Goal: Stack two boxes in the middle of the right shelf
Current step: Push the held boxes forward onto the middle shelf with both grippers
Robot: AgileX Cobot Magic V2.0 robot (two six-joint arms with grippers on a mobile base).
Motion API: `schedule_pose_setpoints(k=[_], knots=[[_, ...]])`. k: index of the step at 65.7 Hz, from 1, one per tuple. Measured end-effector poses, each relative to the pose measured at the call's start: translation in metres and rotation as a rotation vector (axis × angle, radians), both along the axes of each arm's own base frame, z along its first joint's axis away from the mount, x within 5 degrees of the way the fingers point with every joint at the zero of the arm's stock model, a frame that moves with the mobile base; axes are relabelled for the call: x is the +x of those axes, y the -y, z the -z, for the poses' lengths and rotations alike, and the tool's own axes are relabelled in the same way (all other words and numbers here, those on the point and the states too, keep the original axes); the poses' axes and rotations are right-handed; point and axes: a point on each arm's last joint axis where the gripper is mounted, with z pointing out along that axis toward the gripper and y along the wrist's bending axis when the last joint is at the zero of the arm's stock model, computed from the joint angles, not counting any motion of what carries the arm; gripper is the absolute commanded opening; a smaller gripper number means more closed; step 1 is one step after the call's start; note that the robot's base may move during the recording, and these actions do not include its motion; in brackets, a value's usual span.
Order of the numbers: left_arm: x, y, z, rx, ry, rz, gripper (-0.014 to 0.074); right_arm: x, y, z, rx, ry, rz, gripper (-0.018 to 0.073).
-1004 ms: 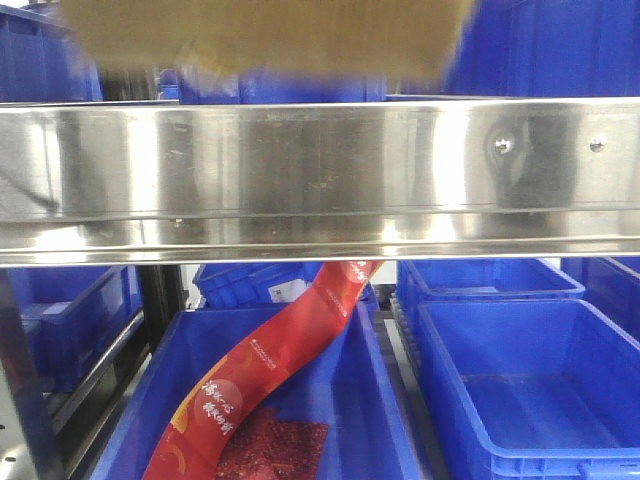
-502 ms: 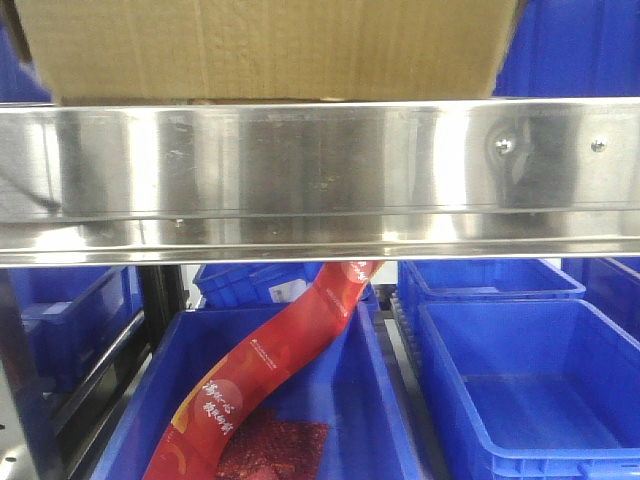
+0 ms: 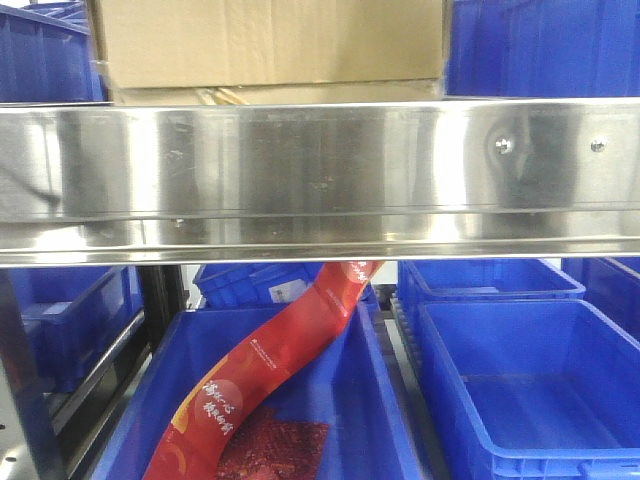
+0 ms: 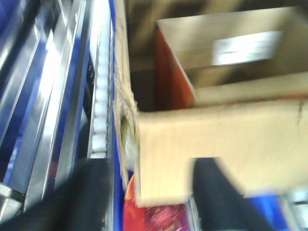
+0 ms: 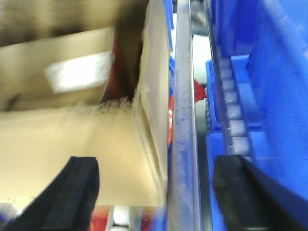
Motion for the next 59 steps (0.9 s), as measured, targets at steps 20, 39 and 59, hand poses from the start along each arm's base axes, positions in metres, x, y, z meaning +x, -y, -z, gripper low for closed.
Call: schedule_pose_setpoints(k=[20,39,59], knots=[[-0.022,0.008,0.005,-0.023,-0.045,0.051,-0.0111,-0.010,0.003,0.014,-0.150,-0.037,-0.083,-0.0162],[-0.063,0.010,0.041,-0.069,0.130,0.167,-0.0111,-0.043,0.011,0.044,-0.108,0.186,-0.133,-0.0162],[-0.123,-0.031,0.099,-0.174,0.301,0.116,-0.0111,-0.095,0.050,0.081,-0.004,0.279,-0.008,-0.0162]])
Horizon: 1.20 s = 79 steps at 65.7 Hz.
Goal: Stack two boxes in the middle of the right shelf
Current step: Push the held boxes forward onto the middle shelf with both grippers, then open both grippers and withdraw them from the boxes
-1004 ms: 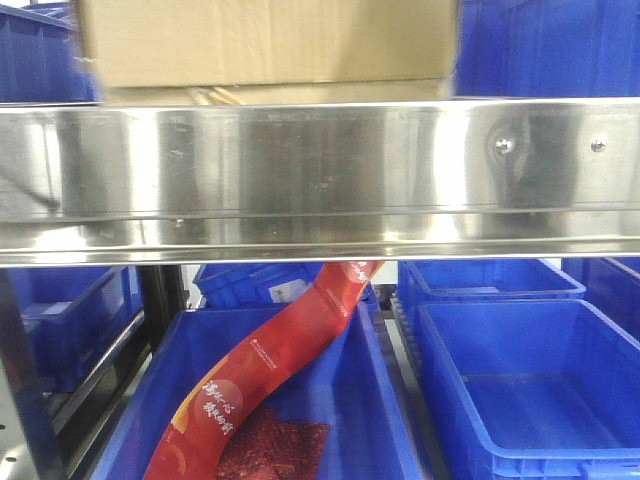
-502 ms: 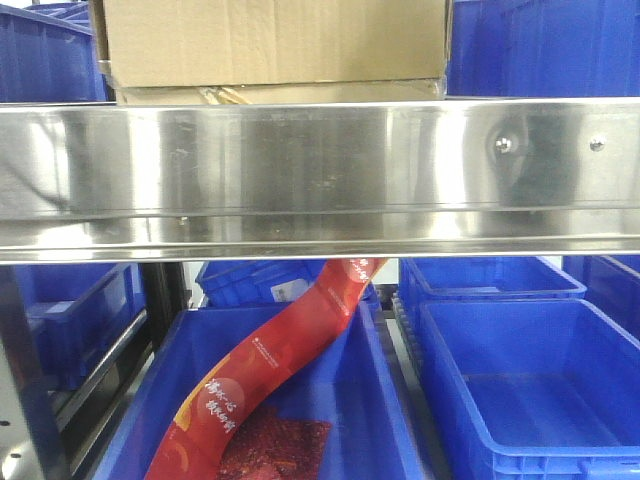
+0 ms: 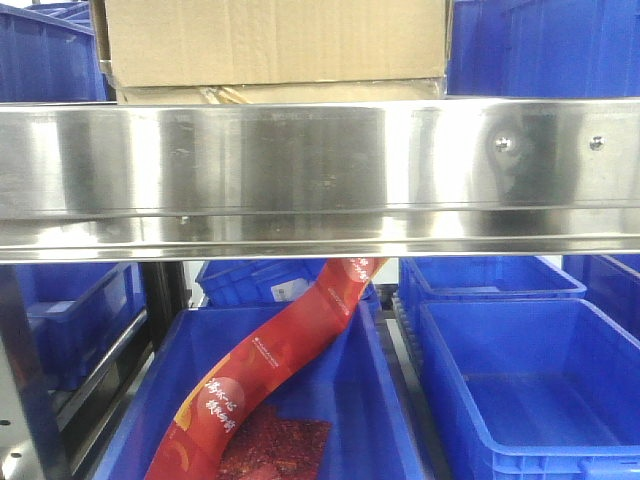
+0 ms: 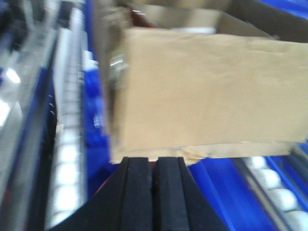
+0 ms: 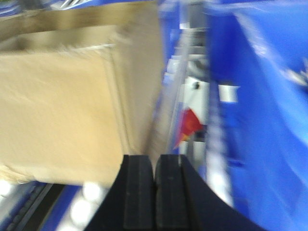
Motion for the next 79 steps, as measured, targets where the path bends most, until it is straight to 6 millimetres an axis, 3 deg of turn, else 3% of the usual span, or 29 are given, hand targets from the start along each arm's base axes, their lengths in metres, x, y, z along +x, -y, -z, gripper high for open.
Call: schedule_pose_setpoints(k=[22,35,50,70,79], knots=[[-0.087,-0.028,0.036,-0.039,0.127,-0.018,-0.0111,-0.098,0.017,0.018,0.006,0.129,0.009,-0.0162],[-0.119,-0.037,0.033,-0.062,0.210,-0.027,-0.0111,-0.139,0.027,0.015,0.015,0.156,0.043,-0.0162],[-0.138,-0.042,0.027,-0.086,0.294,-0.027,-0.0111,-0.156,0.032,0.018,0.020,0.136,0.065,-0.0162],[-0.139,-0.042,0.026,-0.087,0.300,-0.027,-0.0111,-0.156,0.033,0.018,0.004,0.134,0.071,-0.0162],[-0.139,-0.042,0.026,-0.087,0.300,-0.027,-0.0111,-0.155,0.031,0.014,-0.010,0.214,0.049,-0.0162]])
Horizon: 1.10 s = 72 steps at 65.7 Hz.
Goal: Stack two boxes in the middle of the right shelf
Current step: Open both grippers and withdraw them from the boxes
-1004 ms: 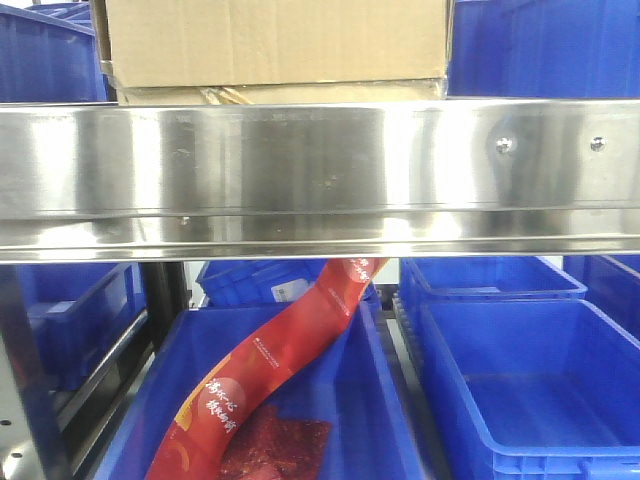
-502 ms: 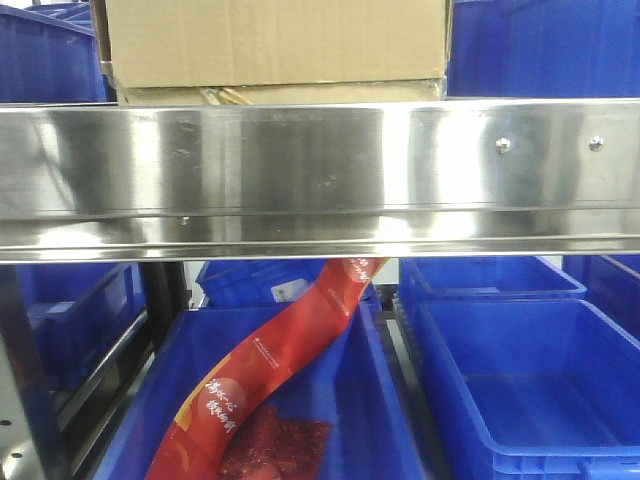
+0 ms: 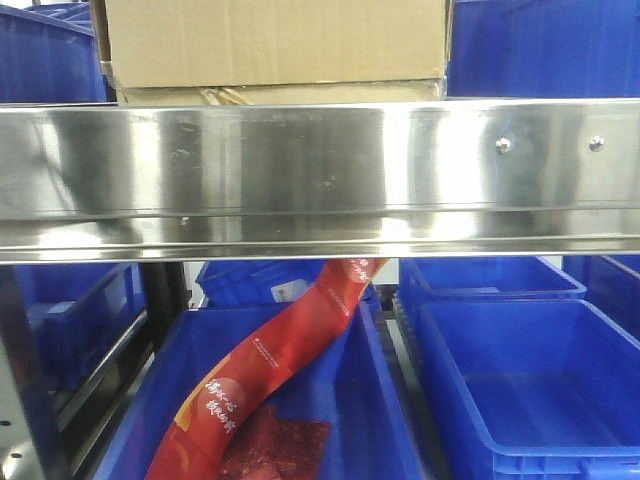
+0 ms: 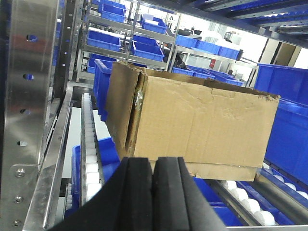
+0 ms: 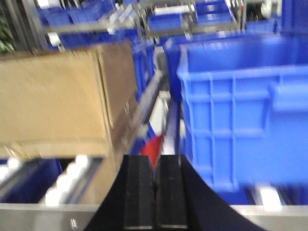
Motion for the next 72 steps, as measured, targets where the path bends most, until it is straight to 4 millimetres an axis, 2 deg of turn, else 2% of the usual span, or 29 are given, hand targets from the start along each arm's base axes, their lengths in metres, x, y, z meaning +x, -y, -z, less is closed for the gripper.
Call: schedule_pose_setpoints(k=[9,18,28,42,50,72], knots=[[0.000,0.000,0.000,0.000,0.002,0.000,-0.0111,0.005,-0.004,0.008,-0.127,0.097,-0.035,-0.0162],[0.000,0.000,0.000,0.000,0.002,0.000,-0.0111,0.011,-0.001,0.031,-0.179,0.069,0.016,-0.0162],[0.000,0.000,0.000,0.000,0.002,0.000,-0.0111,0.013,0.007,0.055,-0.160,0.138,0.132,-0.0162],[0.000,0.000,0.000,0.000,0.002,0.000,-0.0111,0.004,0.010,0.114,-0.133,0.079,0.169,-0.0162],[0.000,0.000,0.000,0.000,0.002,0.000,-0.0111,-0.003,0.009,0.139,-0.130,0.078,0.169,-0.0162],[0.000,0.000,0.000,0.000,0.002,0.000,-0.0111,-0.012,0.006,0.142,-0.123,0.112,0.132,-0.0162]])
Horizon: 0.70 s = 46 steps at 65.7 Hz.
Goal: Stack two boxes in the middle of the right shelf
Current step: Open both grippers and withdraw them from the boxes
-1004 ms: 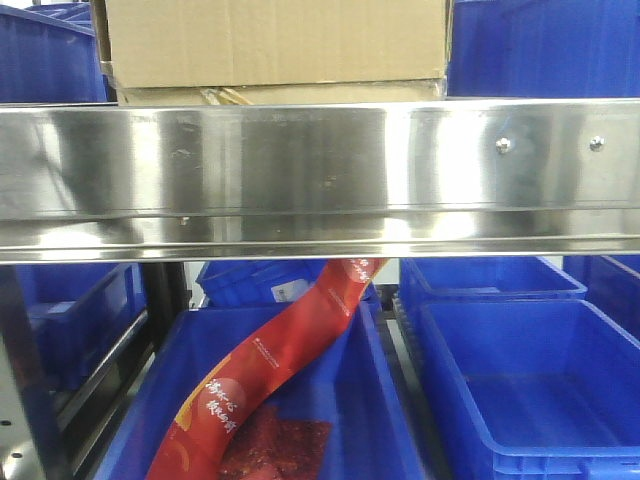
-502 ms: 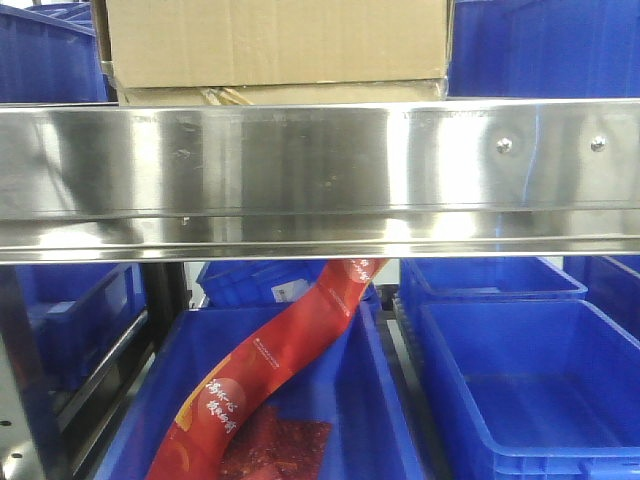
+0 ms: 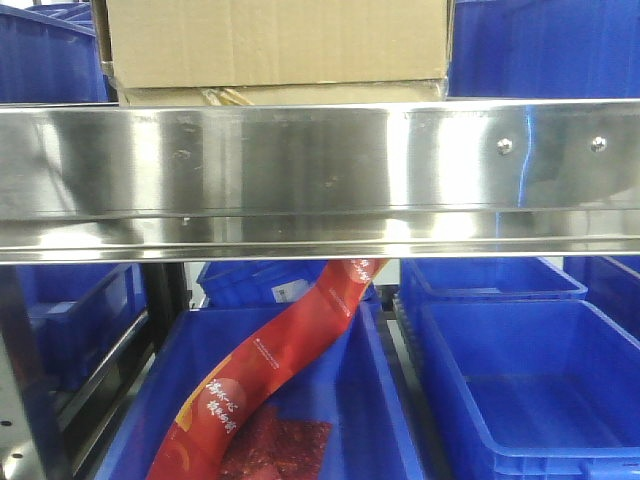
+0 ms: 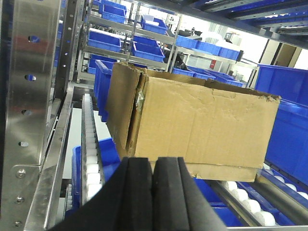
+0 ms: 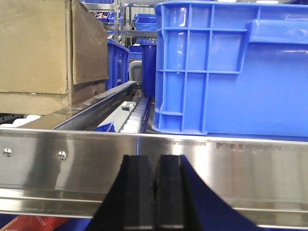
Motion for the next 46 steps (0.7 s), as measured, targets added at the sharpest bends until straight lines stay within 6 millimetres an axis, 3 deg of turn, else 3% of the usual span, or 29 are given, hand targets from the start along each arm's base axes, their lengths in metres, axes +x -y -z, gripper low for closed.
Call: schedule_pose_setpoints(k=[46], knots=[[0.0000,0.0000,0.0000,0.000,0.000,0.000,-0.0111,-0.0001,0.0000,0.0006,0.002,-0.001,0.000,-0.0162]])
